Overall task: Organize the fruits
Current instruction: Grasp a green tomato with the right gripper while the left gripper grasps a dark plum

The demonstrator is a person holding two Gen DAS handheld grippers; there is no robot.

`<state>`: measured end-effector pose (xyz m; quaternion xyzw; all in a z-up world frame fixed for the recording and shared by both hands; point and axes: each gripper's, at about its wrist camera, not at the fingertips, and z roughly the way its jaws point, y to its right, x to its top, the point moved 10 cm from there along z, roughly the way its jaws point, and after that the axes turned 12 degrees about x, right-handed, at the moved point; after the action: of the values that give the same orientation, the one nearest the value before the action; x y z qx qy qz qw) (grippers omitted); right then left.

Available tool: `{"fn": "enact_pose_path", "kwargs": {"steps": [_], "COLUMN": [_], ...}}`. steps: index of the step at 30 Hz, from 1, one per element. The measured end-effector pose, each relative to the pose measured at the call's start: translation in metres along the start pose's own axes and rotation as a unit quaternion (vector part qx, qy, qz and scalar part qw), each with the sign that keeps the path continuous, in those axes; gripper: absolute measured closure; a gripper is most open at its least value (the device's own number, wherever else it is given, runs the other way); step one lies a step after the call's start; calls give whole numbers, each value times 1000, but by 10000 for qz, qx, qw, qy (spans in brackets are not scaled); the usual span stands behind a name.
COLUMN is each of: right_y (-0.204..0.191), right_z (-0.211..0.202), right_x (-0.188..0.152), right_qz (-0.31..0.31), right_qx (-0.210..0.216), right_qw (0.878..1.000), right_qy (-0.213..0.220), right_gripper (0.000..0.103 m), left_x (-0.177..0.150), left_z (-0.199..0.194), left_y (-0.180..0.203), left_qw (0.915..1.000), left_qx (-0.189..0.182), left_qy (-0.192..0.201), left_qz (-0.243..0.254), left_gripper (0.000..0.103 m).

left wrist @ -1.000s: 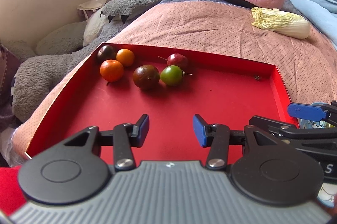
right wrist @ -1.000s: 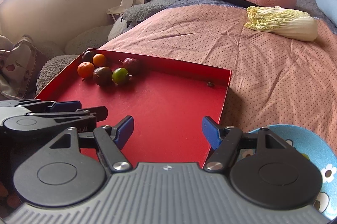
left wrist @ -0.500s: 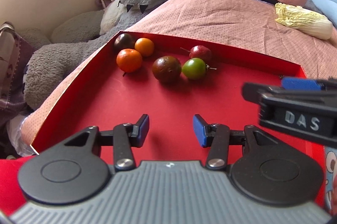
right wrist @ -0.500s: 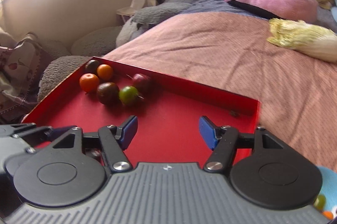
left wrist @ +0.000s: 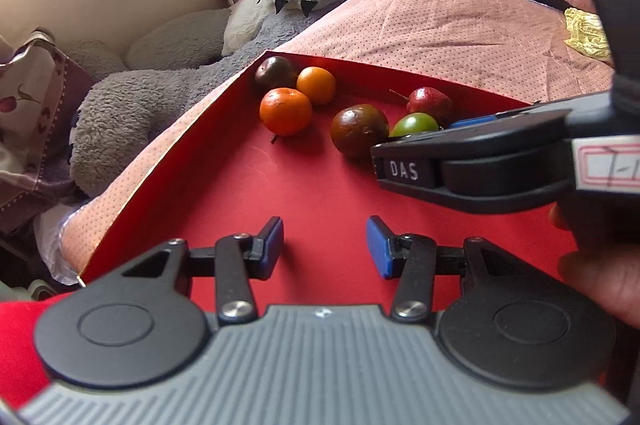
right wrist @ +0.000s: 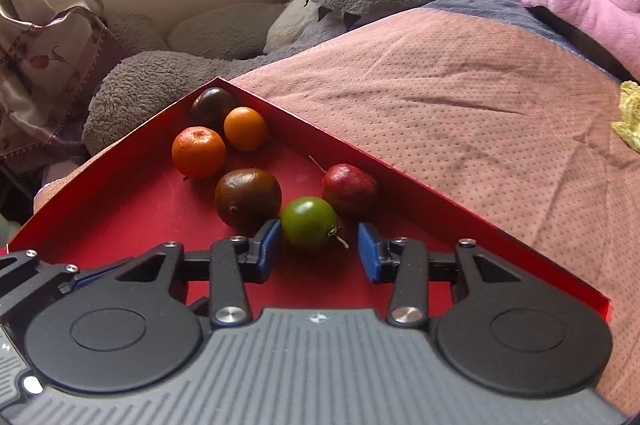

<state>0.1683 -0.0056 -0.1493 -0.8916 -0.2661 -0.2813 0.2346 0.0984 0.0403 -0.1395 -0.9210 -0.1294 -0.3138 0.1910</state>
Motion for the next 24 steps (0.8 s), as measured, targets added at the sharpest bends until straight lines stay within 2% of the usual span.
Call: {"fn": "enact_pose_path", "kwargs": {"steps": [3,7,13,20,22,24], "right_y": [-5,5,32,22,17,13], "right_z": [2,-18,-75,-113,-119,-122], "right_x": [0,-6,-39,-90,-103,-112], "right_qz": [-131,156,971,1205,1252,1272], "right_qx": [4,-91,-257,-258,-246,-267], "right_qw": [9999,9997,9930,9908,9906,9905], "right_qy": [-24,138,616,550,487,451], "right_gripper": [68,68,69,69,69,69], "left_x": [4,9,25,35,38,44], "left_z": [2,6,13,24,26,30], "left_y": [-2,-3,16,26,28,29], "left_qw": [10000,9999,9979,9963,9957,9951], "left_qx": [74,160,269,315,278,243], "left_qy": [43,53,332,321,312,318], "left_qz": [-1,20,488,730,830,903], "left_gripper": [54,54,54,54,52,40]}}
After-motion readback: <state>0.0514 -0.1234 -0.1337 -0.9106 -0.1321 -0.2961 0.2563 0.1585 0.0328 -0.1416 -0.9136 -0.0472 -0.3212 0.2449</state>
